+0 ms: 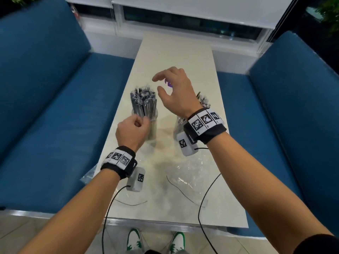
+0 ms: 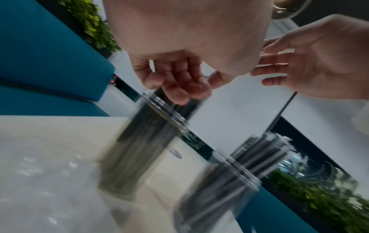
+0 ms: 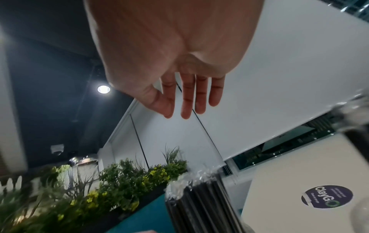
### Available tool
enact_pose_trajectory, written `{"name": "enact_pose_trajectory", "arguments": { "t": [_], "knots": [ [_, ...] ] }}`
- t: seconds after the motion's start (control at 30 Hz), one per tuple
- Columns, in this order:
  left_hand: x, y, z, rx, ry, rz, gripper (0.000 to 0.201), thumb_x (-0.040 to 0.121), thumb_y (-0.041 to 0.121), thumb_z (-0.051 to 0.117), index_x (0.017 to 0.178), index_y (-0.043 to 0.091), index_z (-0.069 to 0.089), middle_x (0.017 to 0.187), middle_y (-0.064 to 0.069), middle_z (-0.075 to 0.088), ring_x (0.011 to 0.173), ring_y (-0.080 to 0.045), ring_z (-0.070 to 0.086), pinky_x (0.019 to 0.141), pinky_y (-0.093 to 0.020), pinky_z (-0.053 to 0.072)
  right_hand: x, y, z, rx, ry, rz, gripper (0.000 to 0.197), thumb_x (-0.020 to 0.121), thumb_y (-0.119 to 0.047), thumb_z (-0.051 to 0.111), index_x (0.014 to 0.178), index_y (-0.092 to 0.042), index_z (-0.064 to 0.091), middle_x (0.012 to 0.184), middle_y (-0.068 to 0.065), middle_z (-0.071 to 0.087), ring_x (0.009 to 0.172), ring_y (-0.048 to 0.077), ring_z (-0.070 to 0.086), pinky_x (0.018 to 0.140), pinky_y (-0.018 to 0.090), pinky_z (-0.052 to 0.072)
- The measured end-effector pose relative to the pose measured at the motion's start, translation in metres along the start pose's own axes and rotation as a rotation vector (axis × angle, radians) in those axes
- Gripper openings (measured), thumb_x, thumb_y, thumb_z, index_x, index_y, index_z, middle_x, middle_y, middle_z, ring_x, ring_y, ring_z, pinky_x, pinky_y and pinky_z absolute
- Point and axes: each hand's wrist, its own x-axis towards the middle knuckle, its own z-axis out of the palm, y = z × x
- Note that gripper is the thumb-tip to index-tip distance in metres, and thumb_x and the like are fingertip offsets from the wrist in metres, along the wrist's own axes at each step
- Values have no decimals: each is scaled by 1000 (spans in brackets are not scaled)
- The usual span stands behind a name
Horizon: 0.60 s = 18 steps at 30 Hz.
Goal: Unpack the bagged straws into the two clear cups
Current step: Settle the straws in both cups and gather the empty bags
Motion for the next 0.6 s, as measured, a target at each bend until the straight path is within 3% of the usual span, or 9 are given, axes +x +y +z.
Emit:
{"name": "enact_pose_trajectory", "arguments": {
  "t": [0.07, 0.1, 0.17, 0.23, 0.27, 0.33, 0.43, 0.5, 0.6],
  "knots": [
    [11, -8, -6, -46, 36, -63, 25, 90, 35, 72, 86, 18, 54, 81, 2, 59, 76, -25, 57, 71, -38, 45, 8, -4, 16, -35, -150, 14, 41, 90, -29, 66, 130, -24, 66, 125, 3, 61, 118, 24, 52, 106, 47, 44],
    [16, -14, -7, -57, 28, -82, 34, 88, 36, 78, 100, 16, 53, 96, -1, 57, 89, -26, 58, 79, -42, 50, 11, -6, 25, -70, -229, 19, 50, 90, -36, 67, 138, -28, 61, 134, 6, 57, 125, 28, 50, 109, 50, 43],
    [27, -25, -3, -50, -60, -119, 73, 82, 42, 87, 134, 10, 48, 130, -7, 49, 121, -28, 56, 100, -44, 51, 16, -5, 44, -166, -355, 9, 66, 88, -49, 68, 150, -37, 49, 150, 10, 47, 136, 34, 43, 112, 57, 40],
    [35, -33, 2, -24, -208, -151, 117, 77, 48, 93, 162, 6, 25, 163, -11, 32, 150, -29, 39, 120, -45, 42, 20, 0, 62, -252, -461, -15, 75, 86, -57, 69, 155, -43, 41, 163, 10, 33, 148, 37, 31, 113, 64, 38],
    [40, -36, 5, -23, -280, -158, 132, 74, 52, 95, 168, 8, 14, 173, -10, 21, 159, -28, 30, 126, -48, 36, 21, 3, 71, -279, -502, -24, 75, 86, -58, 68, 154, -45, 40, 167, 7, 29, 151, 37, 26, 111, 65, 37],
    [47, -40, 10, -43, -372, -160, 147, 65, 61, 96, 172, 18, 4, 178, -6, 16, 163, -29, 26, 129, -53, 33, 23, 8, 85, -280, -542, -36, 63, 88, -58, 64, 147, -43, 49, 164, 4, 34, 147, 37, 31, 108, 65, 43],
    [56, -46, 21, -94, -391, -165, 142, 49, 74, 91, 165, 38, 18, 162, 0, 49, 143, -30, 56, 113, -57, 52, 23, 14, 97, -197, -460, -62, 38, 92, -45, 61, 124, -25, 66, 135, 6, 56, 116, 33, 48, 97, 54, 51],
    [59, -51, 27, -135, -401, -161, 130, 48, 73, 89, 159, 41, 28, 150, 5, 61, 132, -26, 64, 109, -54, 55, 22, 20, 101, -161, -380, -62, 25, 94, -31, 65, 116, -19, 67, 122, 6, 60, 106, 30, 48, 95, 45, 50],
    [60, -51, 30, -164, -403, -143, 119, 54, 72, 93, 154, 43, 35, 147, 11, 61, 130, -21, 64, 110, -50, 55, 23, 27, 98, -104, -239, -11, 20, 94, -25, 67, 113, -17, 67, 117, 5, 61, 104, 30, 50, 93, 30, 38]
  ]
}}
